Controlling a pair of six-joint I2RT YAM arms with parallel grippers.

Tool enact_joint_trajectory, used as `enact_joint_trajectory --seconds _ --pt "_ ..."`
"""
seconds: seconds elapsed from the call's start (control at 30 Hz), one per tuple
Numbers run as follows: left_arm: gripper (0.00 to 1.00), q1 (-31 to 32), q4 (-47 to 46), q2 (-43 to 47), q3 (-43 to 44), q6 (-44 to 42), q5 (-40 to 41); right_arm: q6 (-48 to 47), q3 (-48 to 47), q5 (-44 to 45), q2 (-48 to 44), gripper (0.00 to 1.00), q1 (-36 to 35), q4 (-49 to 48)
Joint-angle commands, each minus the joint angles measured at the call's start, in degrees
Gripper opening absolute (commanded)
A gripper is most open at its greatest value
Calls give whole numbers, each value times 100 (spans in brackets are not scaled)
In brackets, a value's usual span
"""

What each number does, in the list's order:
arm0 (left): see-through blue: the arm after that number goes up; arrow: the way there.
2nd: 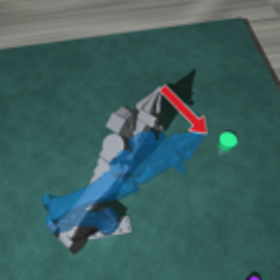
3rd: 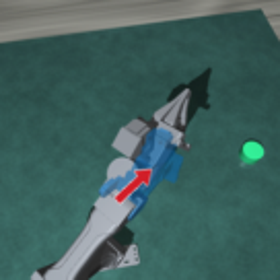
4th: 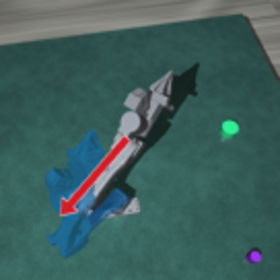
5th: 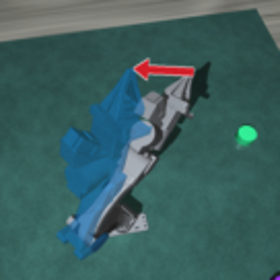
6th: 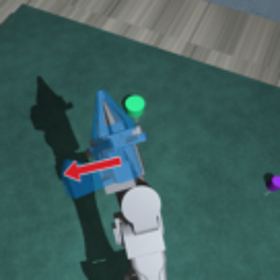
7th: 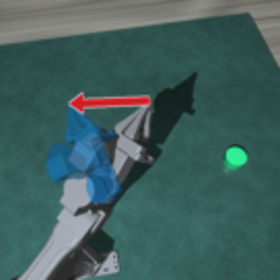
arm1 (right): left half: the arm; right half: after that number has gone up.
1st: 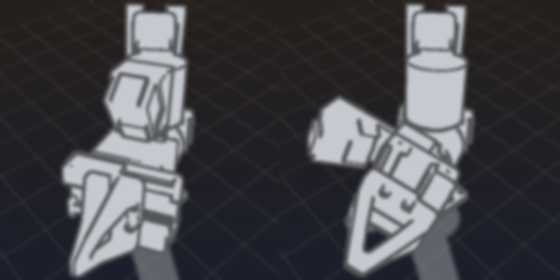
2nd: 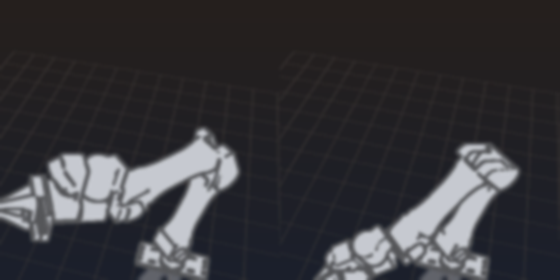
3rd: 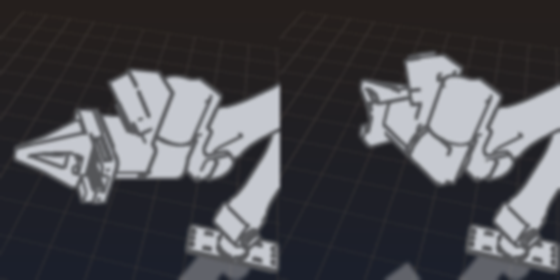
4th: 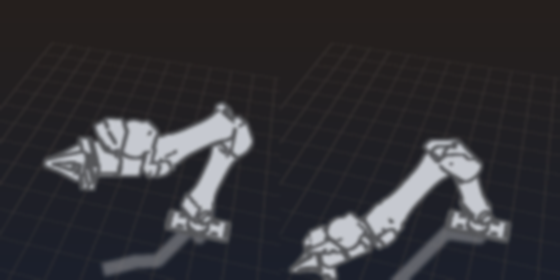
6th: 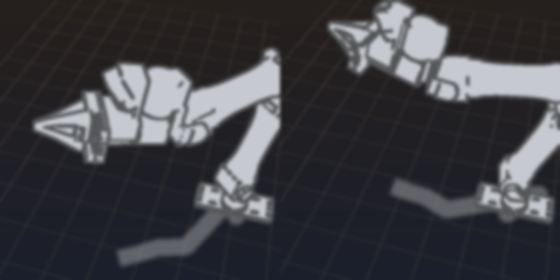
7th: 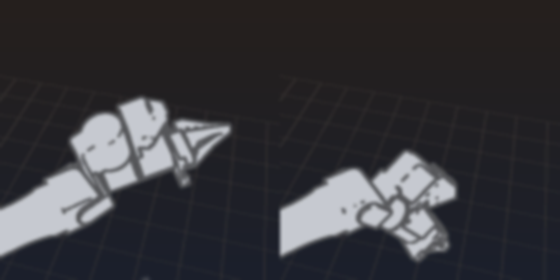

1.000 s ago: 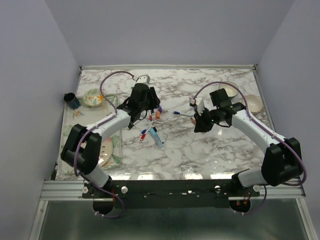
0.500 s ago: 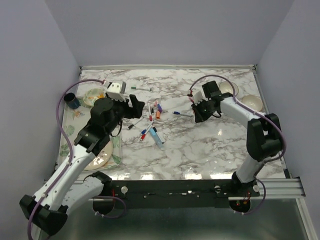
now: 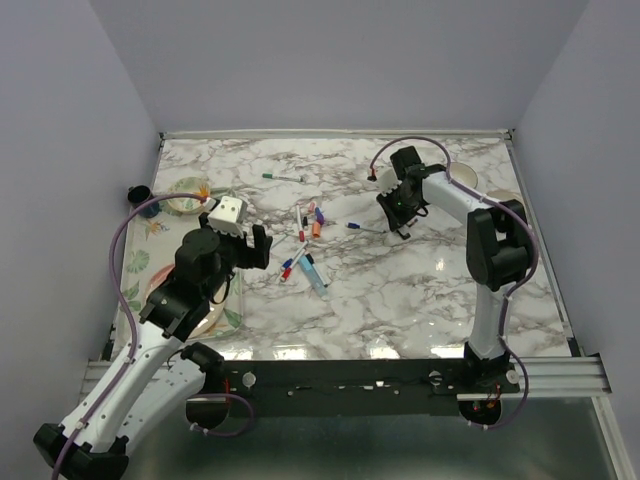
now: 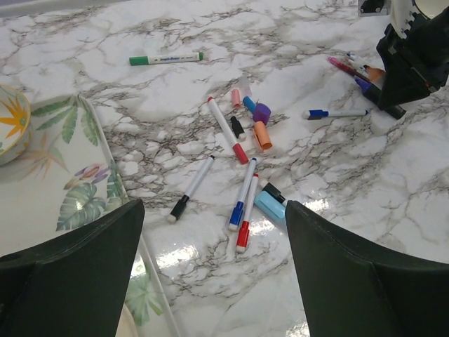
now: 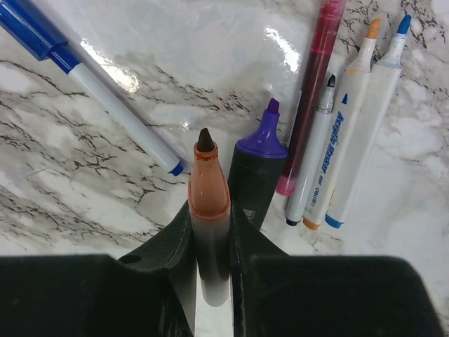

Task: Open the pen caps
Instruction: Place the barrel on the table with the right arm

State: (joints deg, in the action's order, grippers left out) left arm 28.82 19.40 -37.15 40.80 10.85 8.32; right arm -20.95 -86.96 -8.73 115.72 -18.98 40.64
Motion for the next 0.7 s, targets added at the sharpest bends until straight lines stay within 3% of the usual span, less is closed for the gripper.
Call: enact_joint_trajectory --seconds 0.0,0.67 --pt "90 -60 -32 49 69 -162 47 12 -155 381 214 25 35 225" --pt "90 -175 -59 58 16 -171 3 -76 91 583 -5 40 35 93"
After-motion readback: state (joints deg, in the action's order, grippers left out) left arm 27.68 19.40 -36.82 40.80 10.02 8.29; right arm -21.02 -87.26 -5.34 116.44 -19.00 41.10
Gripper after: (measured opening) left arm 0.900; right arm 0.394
